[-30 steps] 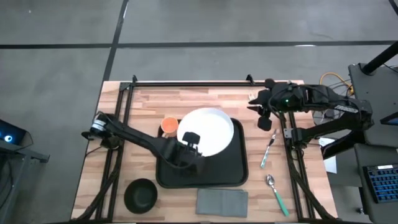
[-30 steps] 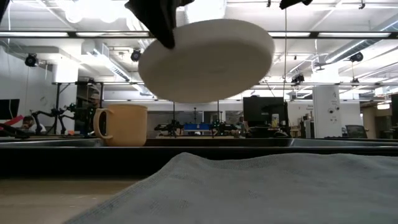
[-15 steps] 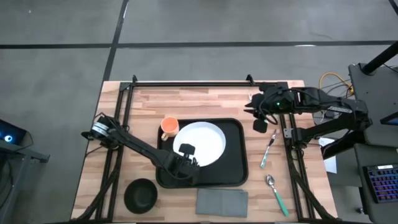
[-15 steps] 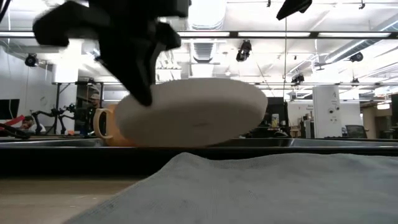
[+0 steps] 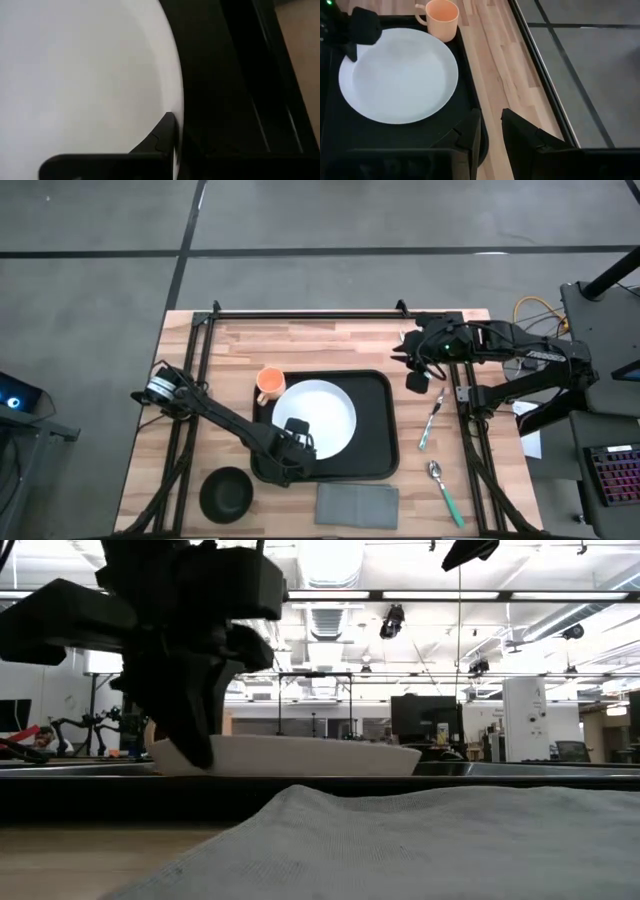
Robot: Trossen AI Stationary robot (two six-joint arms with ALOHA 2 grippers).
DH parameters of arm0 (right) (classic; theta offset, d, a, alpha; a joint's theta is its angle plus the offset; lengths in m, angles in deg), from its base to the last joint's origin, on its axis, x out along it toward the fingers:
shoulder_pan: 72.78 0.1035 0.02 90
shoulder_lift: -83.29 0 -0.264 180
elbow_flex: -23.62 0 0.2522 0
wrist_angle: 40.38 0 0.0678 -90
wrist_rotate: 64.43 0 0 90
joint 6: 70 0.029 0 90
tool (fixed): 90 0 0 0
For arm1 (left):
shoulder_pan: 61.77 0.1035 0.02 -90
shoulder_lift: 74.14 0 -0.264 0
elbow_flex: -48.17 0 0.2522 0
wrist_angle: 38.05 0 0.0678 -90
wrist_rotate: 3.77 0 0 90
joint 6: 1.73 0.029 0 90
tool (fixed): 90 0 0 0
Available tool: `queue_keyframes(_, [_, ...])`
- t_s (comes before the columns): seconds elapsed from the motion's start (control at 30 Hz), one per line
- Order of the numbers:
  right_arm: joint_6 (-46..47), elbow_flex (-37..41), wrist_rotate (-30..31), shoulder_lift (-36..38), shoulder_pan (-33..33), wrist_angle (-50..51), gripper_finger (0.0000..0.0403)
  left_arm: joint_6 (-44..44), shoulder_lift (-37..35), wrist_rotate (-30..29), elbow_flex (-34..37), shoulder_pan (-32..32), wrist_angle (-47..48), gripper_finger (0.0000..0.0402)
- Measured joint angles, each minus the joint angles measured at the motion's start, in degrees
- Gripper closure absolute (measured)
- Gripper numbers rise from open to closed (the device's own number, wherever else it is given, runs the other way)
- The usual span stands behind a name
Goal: Set up tray
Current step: Put the white plate on the serving tray, then put the black bowl on the plate
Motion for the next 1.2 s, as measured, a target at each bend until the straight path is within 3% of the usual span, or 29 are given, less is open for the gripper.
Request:
queue_keyframes(0.2, [-0.3, 0.0, 0.0, 0.0, 0.0, -0.4, 0.0335, -1.1, 0.0, 2.3, -0.7, 0.0, -0.7, 0.0392])
queue_keyframes(0.53, [-0.8, 0.0, -0.1, 0.0, 0.0, -0.4, 0.0335, -4.5, -0.3, 2.8, -1.4, 0.0, 1.3, 0.0295])
queue_keyframes(0.7, [-1.2, 0.0, -0.1, 0.0, 0.0, -0.3, 0.0335, -8.8, -3.3, 2.7, -3.2, -0.2, 3.6, 0.0275])
queue_keyframes(1.03, [-2.8, 1.0, -0.8, 0.0, 0.0, 0.8, 0.0315, -12.1, -7.9, 2.2, -11.9, -6.2, 30.6, 0.0274])
queue_keyframes(1.2, [-3.1, 1.9, -0.8, 0.0, 0.0, 0.9, 0.0298, -6.5, -11.0, 2.4, -7.9, -12.3, 31.7, 0.0274])
